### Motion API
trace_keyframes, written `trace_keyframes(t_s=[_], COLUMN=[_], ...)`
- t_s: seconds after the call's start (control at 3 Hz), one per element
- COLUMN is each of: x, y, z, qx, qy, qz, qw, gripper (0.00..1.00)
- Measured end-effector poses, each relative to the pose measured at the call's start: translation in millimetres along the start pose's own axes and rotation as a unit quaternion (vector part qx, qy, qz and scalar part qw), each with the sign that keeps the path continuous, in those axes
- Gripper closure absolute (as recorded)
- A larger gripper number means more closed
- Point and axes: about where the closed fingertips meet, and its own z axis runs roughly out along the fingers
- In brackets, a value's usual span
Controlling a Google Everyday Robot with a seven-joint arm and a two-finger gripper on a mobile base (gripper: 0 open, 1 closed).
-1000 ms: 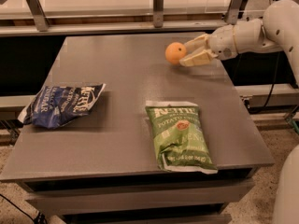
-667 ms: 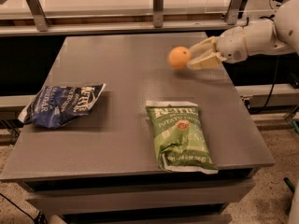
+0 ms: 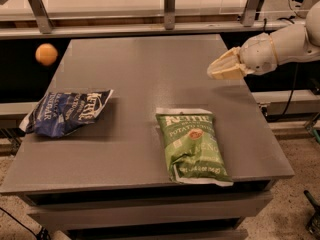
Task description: Move orange near green jalapeno chip bag
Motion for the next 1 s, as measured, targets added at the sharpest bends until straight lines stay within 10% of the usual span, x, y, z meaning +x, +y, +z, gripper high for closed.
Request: trace_keyframes(t_s=[1.0], x=[1.7], y=[10.3], z=[3.4], qx=[-0.012], qy=[0.006], qz=[-0.008], qw=[0.9999], gripper=[0.37])
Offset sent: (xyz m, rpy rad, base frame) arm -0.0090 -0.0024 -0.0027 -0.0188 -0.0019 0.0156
